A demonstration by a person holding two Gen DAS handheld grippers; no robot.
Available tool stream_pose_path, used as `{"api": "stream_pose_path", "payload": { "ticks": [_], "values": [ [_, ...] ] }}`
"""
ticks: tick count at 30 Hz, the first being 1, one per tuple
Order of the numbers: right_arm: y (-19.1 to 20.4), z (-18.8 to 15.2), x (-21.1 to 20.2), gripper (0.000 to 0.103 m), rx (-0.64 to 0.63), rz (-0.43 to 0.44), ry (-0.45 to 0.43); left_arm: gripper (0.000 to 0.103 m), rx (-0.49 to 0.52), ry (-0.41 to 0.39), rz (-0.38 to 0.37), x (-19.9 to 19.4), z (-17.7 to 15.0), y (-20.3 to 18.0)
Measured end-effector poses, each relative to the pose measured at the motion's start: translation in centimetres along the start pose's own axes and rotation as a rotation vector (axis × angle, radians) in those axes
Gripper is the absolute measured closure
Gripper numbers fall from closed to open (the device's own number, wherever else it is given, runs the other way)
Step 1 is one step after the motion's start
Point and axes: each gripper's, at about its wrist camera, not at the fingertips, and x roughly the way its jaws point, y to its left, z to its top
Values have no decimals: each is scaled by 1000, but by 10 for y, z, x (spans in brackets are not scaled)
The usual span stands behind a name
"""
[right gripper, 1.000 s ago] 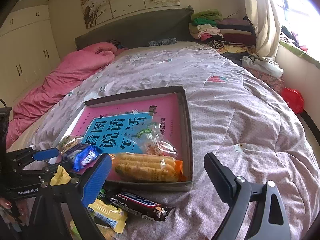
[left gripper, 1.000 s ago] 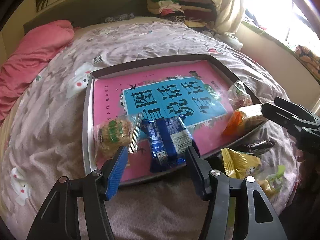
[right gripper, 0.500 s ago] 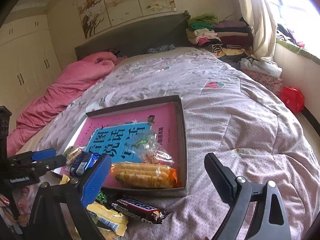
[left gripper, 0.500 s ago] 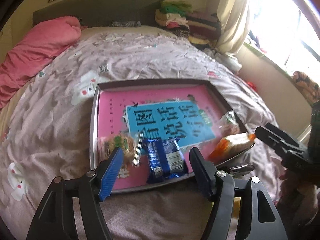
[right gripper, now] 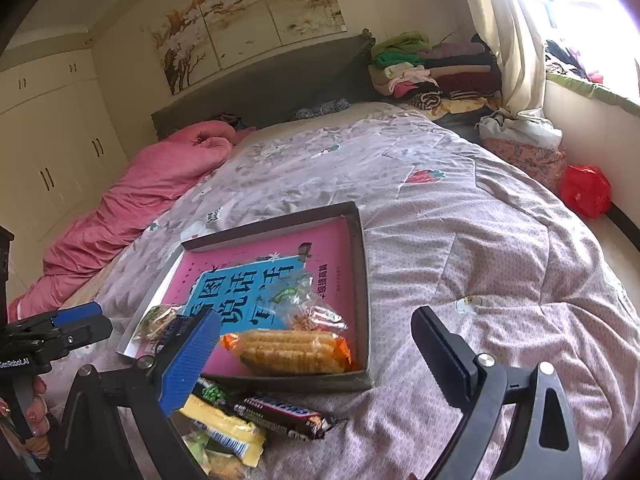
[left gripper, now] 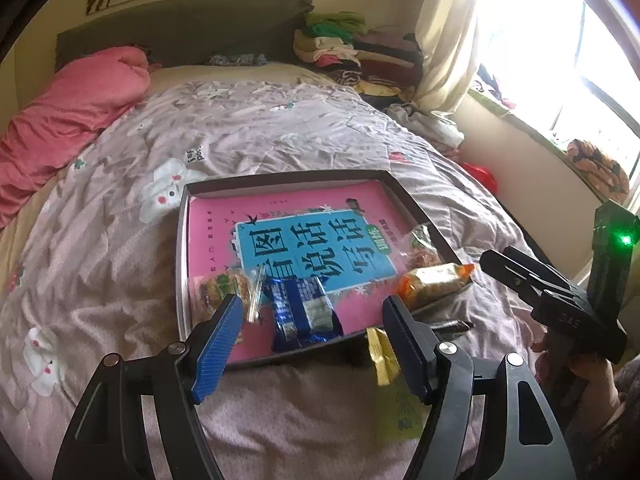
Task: Organize snacks
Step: 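Move left tool to the yellow snack bag while right tool reaches the light-green packet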
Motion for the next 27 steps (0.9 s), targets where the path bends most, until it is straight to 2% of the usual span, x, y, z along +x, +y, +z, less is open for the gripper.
{"api": "stream_pose_path", "payload": {
  "ticks": [18, 27],
  "values": [
    [18, -22, -23, 6, -18, 53, 42, 29, -23, 83, -92, -2, -29, -9],
    [22, -36, -35, 6, -34, 30, 82, 29, 1, 100, -117, -1, -34, -18]
  ]
}}
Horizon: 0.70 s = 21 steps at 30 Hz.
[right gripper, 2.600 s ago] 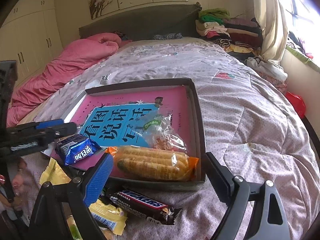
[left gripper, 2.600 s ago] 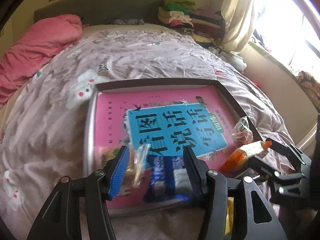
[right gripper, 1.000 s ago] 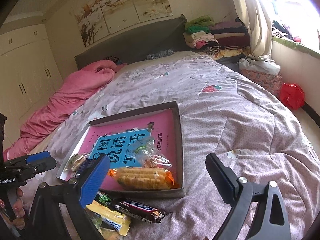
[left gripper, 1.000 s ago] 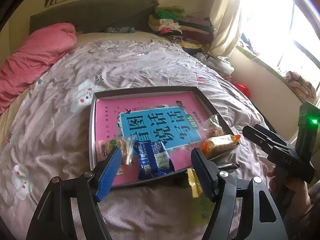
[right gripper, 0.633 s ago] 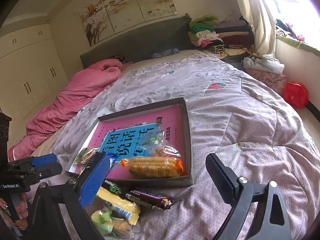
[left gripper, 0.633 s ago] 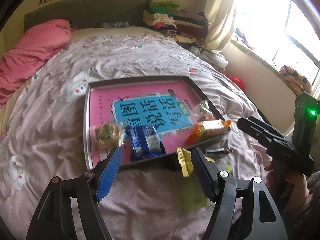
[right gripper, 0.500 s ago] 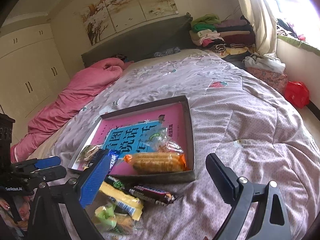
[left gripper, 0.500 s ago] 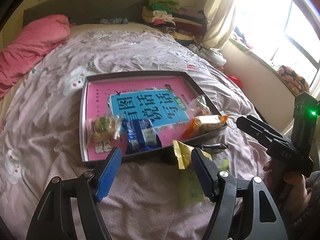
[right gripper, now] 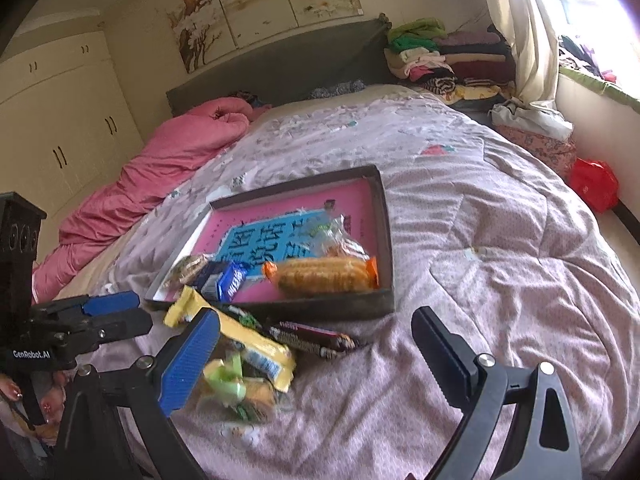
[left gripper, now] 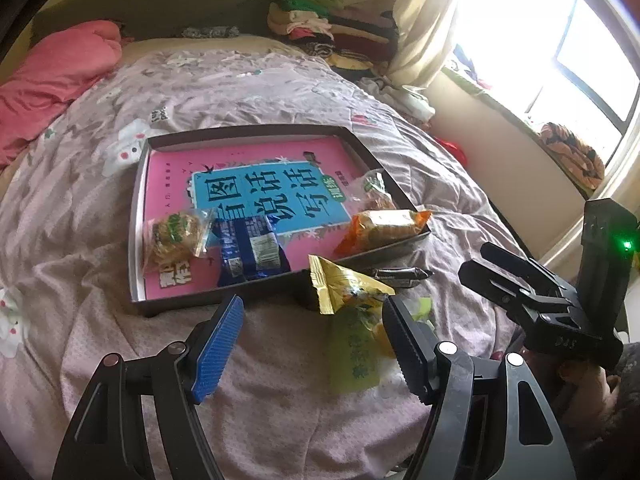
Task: Organize snacks
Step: 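Move left tool to the yellow snack bag while right tool reaches the light-green packet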
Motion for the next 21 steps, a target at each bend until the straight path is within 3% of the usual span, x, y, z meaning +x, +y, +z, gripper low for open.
{"api": "stream_pose_path", "payload": {
  "ticks": [8, 21],
  "values": [
    [6, -12, -2, 6, -22, -6, 54, 29, 12, 10, -9, 2, -2, -3],
    [41, -32, 21, 8, -60, 115, 173, 29, 3, 26, -22, 11, -1, -4]
  ]
}}
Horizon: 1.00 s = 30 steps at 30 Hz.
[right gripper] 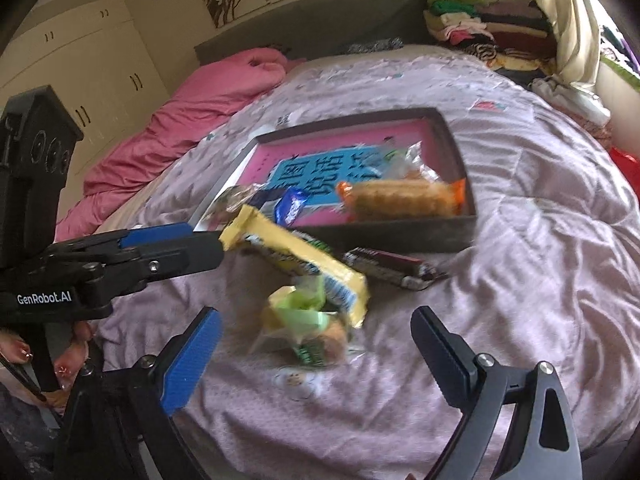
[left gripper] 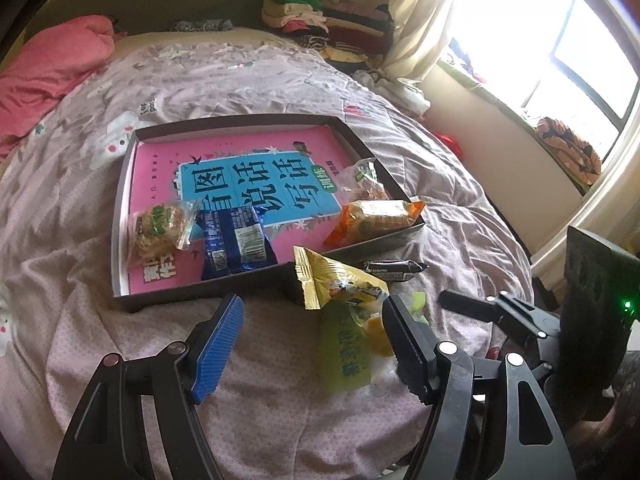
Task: Organize snacks
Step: 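Move left tool to the yellow snack bag while right tool reaches the light-green packet, then grasp the yellow snack bag with left tool while right tool grasps the light-green packet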
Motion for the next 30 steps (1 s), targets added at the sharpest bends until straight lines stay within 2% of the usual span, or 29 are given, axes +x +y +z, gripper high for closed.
{"api": "stream_pose_path", "payload": {
  "ticks": [6, 8, 16, 21, 25, 30],
  "values": [
    [5, -1, 13, 25, -2, 39, 28, 29, -9, 15, -21, 10, 1, -2],
    [7, -1, 16, 34, -12, 49, 32, 30, -8, 19, -31, 14, 1, -3],
    [11, 1, 25, 50, -45, 50, 32, 30, -37, 35, -59, 32, 6, -2],
    [14, 1, 33, 51, -65, 49, 49, 44, -70, 49, -85, 43, 9, 4],
    [17, 2, 34, 57, -86, 65, 43, 55, -77, 55, -98, 47, 9, 5],
    [25, 2, 31, 62, -141, 65, 36, 59, -70, 54, -113, 50, 13, 4]
  ]
}}
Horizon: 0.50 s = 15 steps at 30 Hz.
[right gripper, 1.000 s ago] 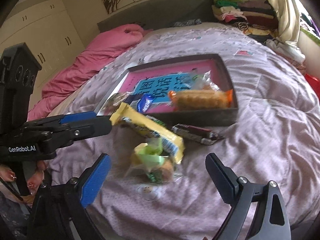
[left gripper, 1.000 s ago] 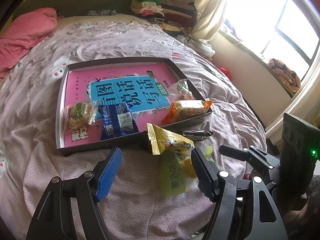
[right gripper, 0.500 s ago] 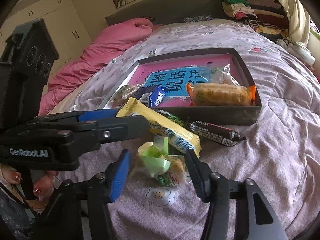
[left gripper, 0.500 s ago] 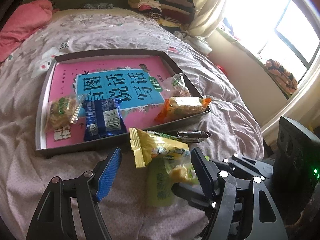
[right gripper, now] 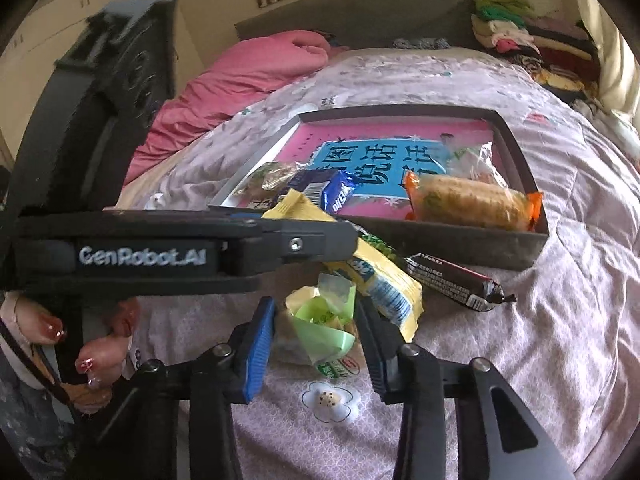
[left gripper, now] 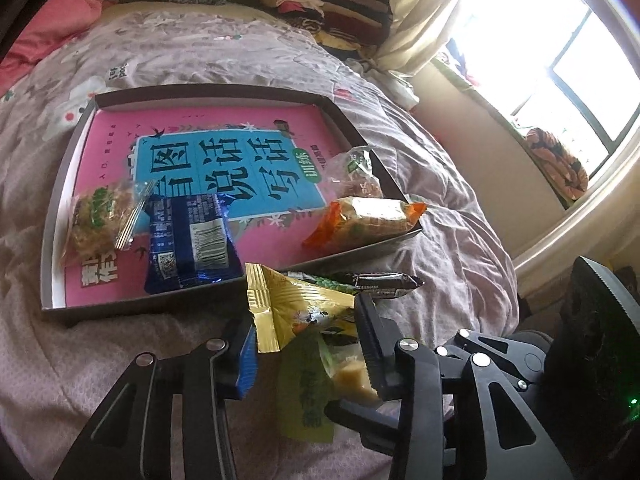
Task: Organize snacks
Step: 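Grasp the yellow snack bag with left tool while right tool grasps the light-green packet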
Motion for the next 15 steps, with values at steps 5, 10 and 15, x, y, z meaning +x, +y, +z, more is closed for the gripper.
{"api": "stream_pose_path", "payload": {
  "ticks": [5, 10, 15],
  "values": [
    [-1, -1, -10, 67, -8, 16, -21, 59, -19, 5, -12, 5, 5, 1],
    [-6, -1, -16, 68, 13, 28, -32, 59, -31, 7, -17, 8, 9, 3],
    [-4, -1, -23, 69, 1, 34, -51, 60, -34, 6, -21, 9, 9, 4]
  ]
}}
